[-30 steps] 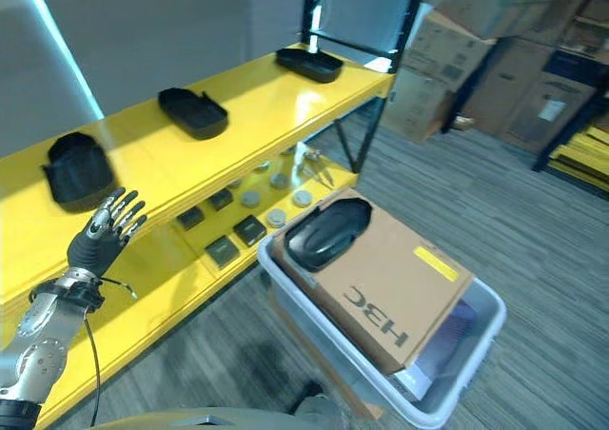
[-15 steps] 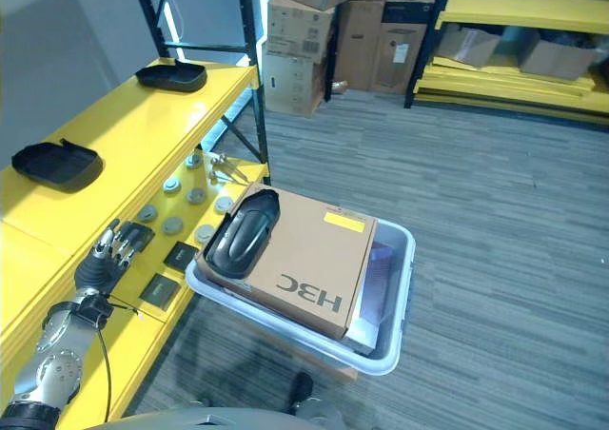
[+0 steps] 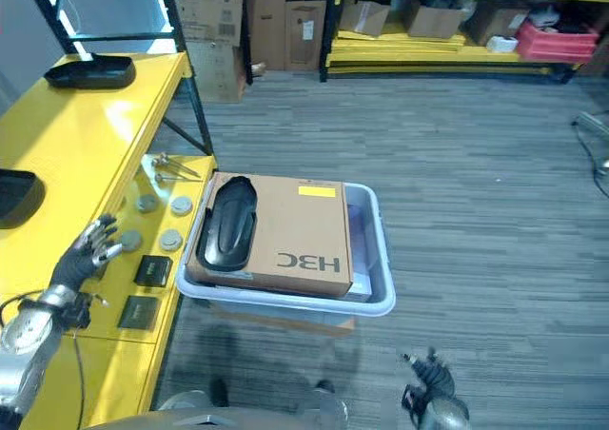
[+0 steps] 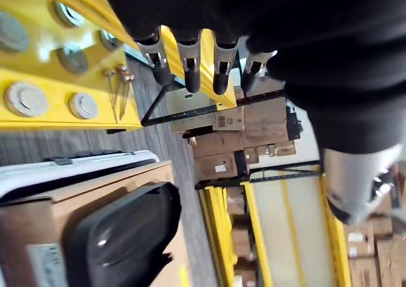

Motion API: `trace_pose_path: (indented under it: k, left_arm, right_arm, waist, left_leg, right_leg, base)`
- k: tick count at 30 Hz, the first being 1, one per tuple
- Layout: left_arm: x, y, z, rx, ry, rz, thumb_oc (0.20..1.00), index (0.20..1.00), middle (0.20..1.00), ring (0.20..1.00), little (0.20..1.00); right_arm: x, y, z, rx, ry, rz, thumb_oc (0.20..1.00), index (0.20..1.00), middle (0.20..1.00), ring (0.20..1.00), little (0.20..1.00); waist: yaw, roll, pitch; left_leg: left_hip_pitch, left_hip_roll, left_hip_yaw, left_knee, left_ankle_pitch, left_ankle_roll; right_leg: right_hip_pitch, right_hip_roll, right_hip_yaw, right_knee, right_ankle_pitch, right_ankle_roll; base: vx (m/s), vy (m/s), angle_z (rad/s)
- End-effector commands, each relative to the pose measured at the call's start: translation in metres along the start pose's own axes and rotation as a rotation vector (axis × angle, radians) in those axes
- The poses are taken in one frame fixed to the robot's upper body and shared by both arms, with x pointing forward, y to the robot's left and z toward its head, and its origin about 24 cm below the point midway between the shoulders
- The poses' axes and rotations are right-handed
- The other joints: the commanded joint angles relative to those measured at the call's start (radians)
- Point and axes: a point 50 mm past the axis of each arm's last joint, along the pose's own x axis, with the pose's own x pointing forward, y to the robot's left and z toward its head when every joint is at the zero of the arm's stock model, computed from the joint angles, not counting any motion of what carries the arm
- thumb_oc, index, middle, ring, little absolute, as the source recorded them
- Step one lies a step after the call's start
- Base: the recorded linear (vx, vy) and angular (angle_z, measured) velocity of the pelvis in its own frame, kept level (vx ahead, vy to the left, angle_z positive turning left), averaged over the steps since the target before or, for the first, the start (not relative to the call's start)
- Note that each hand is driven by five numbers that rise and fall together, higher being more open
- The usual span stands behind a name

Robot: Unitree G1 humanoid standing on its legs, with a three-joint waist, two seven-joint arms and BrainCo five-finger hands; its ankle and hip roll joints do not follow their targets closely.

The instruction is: Move parts from the plastic box to the shelf.

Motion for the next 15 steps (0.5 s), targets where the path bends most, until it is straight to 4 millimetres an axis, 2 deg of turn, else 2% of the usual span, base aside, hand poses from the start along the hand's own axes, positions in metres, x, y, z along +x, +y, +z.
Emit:
trace_pose_path:
  k: [1,2,4,5,7,8,9,12,15]
  left_arm:
    - [0.003,-0.011,0.003,0.183,-0.037,-0.022,1.000,1.000,1.000,1.000,1.000]
    - [0.003,-0.017,-0.005,0.217,-0.010,-0.034,1.000,1.000,1.000,1.000,1.000]
    - [0.001,-0.025,-0.015,0.263,0.023,-0.055,1.000,1.000,1.000,1.000,1.000]
    - [-0.001,-0.034,-0.026,0.362,0.057,-0.076,1.000,1.000,1.000,1.000,1.000]
    - [-0.005,-0.046,-0.042,0.401,0.119,-0.092,1.000,1.000,1.000,1.000,1.000]
    - [-0.005,-0.048,-0.046,0.407,0.132,-0.091,1.000,1.000,1.000,1.000,1.000]
    - [-0.016,-0.057,-0.069,0.438,0.228,-0.086,1.000,1.000,1.000,1.000,1.000]
    - [-0.026,-0.062,-0.087,0.449,0.302,-0.067,1.000,1.000,1.000,1.000,1.000]
    - [-0.052,-0.071,-0.121,0.407,0.458,-0.010,1.000,1.000,1.000,1.000,1.000]
  right_arm:
    - [0.012,-0.003,0.082,0.034,-0.345,-0.046,1.000,1.000,1.000,1.000,1.000]
    - [0.011,0.001,0.108,0.047,-0.418,-0.032,1.000,1.000,1.000,1.000,1.000]
    - [0.009,0.004,0.130,0.051,-0.489,-0.014,1.000,1.000,1.000,1.000,1.000]
    - [0.005,0.012,0.157,0.054,-0.576,0.025,1.000,1.000,1.000,1.000,1.000]
    - [0.000,0.028,0.184,0.091,-0.637,0.070,1.000,1.000,1.000,1.000,1.000]
    - [-0.002,0.032,0.191,0.091,-0.648,0.080,1.000,1.000,1.000,1.000,1.000]
    - [-0.007,0.048,0.209,0.067,-0.687,0.135,1.000,1.000,1.000,1.000,1.000]
    - [-0.006,0.059,0.213,-0.017,-0.680,0.186,1.000,1.000,1.000,1.000,1.000]
    - [-0.002,0.087,0.217,-0.126,-0.627,0.252,1.000,1.000,1.000,1.000,1.000]
  waist:
    - [0.007,0.019,-0.007]
    - [0.009,0.018,-0.008]
    - [0.012,0.017,-0.007]
    - [0.020,0.017,-0.007]
    - [0.039,0.017,-0.009]
    - [0.046,0.018,-0.011]
    - [0.076,0.017,-0.012]
    - [0.097,0.017,-0.013]
    - [0.152,0.011,-0.005]
  left_leg:
    - [-0.023,0.026,-0.018,-0.006,0.012,0.009]
    - [-0.029,0.021,-0.021,-0.009,0.013,0.014]
    - [-0.025,0.016,-0.022,-0.014,0.007,0.018]
    - [-0.027,0.012,-0.025,-0.022,0.007,0.021]
    - [-0.033,0.007,-0.034,-0.032,0.011,0.022]
    - [-0.040,0.006,-0.038,-0.034,0.016,0.022]
    - [-0.043,0.000,-0.058,-0.046,0.016,0.020]
    - [-0.054,-0.003,-0.074,-0.051,0.025,0.018]
    - [-0.069,-0.006,-0.109,-0.048,0.030,0.015]
  right_leg:
    - [0.040,-0.001,0.004,-0.038,0.007,0.056]
    - [0.033,-0.003,0.002,-0.040,0.012,0.059]
    - [0.034,-0.007,0.000,-0.037,0.007,0.063]
    - [0.032,-0.011,-0.007,-0.038,0.007,0.066]
    - [0.033,-0.014,-0.017,-0.043,0.006,0.068]
    - [0.030,-0.013,-0.021,-0.048,0.011,0.066]
    - [0.038,-0.015,-0.034,-0.054,0.003,0.069]
    - [0.039,-0.015,-0.046,-0.063,0.006,0.066]
    - [0.047,-0.018,-0.073,-0.060,-0.002,0.060]
  base:
    - [0.01,0.094,0.00]
    - [0.01,0.076,0.00]
    - [0.01,0.071,-0.02]
    - [-0.01,0.075,-0.05]
    - [-0.01,0.064,0.01]
    - [0.00,0.066,0.14]
    - [-0.02,0.045,0.18]
    - [-0.01,0.032,0.23]
    - [-0.02,0.022,0.32]
